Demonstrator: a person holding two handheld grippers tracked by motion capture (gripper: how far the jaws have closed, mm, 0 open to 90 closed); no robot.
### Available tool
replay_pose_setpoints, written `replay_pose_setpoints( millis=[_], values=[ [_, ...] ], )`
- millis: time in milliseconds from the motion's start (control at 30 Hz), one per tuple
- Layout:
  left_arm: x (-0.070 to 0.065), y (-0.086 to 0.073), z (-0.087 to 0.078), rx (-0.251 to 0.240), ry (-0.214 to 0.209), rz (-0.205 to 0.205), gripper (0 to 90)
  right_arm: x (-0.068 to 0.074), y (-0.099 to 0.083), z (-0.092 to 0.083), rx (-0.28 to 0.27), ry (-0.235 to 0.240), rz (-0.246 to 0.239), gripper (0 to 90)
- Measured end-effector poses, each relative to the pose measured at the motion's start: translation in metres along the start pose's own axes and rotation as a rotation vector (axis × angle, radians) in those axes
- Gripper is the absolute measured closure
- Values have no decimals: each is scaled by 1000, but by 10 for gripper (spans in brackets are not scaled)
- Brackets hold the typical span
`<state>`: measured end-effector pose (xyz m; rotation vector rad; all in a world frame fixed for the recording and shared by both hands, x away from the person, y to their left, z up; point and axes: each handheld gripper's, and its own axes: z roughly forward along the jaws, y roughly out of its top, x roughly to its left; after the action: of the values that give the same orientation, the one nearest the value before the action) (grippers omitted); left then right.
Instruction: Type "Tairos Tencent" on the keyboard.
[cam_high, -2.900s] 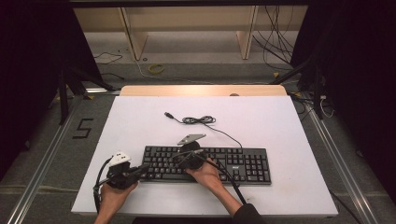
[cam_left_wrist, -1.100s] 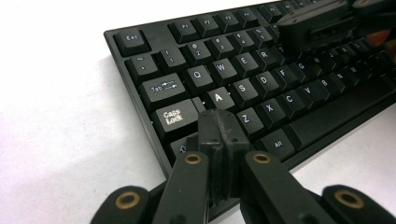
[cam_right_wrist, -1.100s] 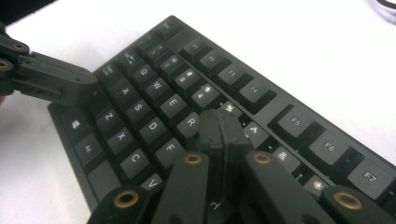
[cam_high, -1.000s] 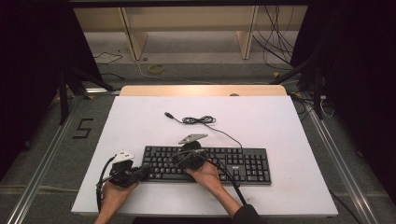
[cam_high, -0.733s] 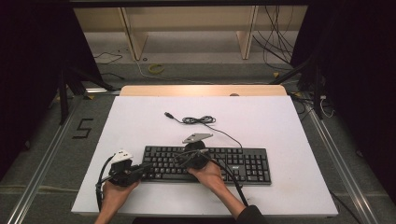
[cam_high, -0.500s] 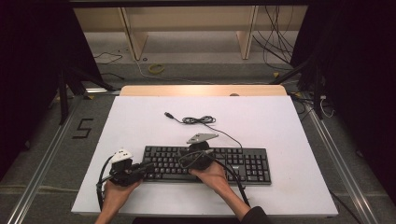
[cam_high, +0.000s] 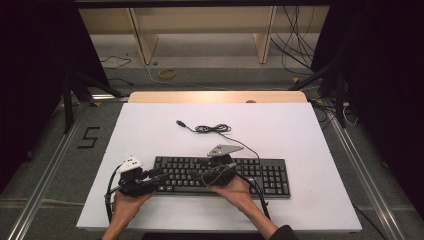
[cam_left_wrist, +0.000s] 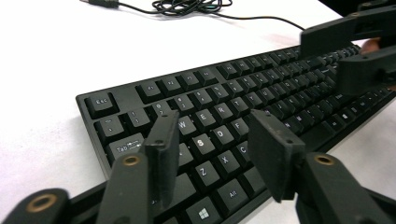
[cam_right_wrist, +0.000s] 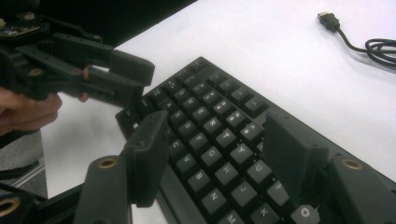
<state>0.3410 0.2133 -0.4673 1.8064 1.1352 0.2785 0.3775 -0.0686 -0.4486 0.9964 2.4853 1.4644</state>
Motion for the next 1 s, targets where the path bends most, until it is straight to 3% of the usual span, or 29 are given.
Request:
replay_pose_setpoints(
  millis=[533,1000],
  values=[
    [4,3,14,66,35,30,865,-4,-12,-21,-19,-9,1,369],
    [7,1,25,125,59,35,889,-8,-20,-32,-28,-20,6,346]
  ],
)
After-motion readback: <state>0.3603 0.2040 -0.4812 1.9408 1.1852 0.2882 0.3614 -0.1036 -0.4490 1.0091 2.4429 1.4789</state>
